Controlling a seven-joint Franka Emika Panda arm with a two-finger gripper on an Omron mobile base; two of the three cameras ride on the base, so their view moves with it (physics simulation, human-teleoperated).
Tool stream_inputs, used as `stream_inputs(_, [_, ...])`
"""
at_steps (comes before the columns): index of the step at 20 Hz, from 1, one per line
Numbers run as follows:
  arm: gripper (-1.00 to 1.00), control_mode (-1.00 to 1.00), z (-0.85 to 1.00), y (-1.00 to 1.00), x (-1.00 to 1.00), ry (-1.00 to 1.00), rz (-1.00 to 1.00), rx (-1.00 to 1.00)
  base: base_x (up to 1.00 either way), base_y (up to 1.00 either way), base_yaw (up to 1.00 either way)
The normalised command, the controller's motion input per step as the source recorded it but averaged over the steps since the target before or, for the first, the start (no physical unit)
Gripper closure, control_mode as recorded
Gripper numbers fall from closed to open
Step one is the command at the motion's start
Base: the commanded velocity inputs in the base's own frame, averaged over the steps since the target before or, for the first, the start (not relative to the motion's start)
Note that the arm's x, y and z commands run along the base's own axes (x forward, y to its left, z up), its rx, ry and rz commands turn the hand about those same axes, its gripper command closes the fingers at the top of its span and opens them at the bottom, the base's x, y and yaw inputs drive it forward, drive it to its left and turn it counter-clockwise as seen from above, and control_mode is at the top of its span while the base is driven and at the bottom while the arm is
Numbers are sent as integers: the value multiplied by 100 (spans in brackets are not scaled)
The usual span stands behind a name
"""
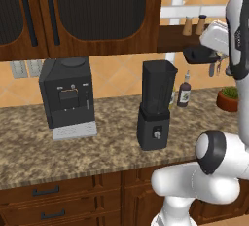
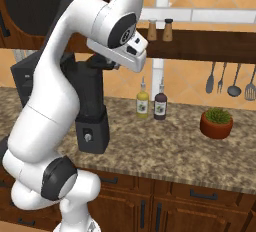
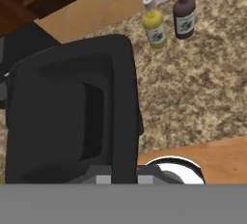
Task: Close the lid blender by securely placing the lid on top.
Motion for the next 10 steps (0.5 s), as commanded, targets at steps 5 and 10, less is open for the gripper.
stream_inputs(5, [100, -100, -6, 62, 12, 0, 0, 0, 0, 0, 0])
stream_inputs(10, [100, -100, -27, 41, 18, 0, 2, 0, 0, 0, 0])
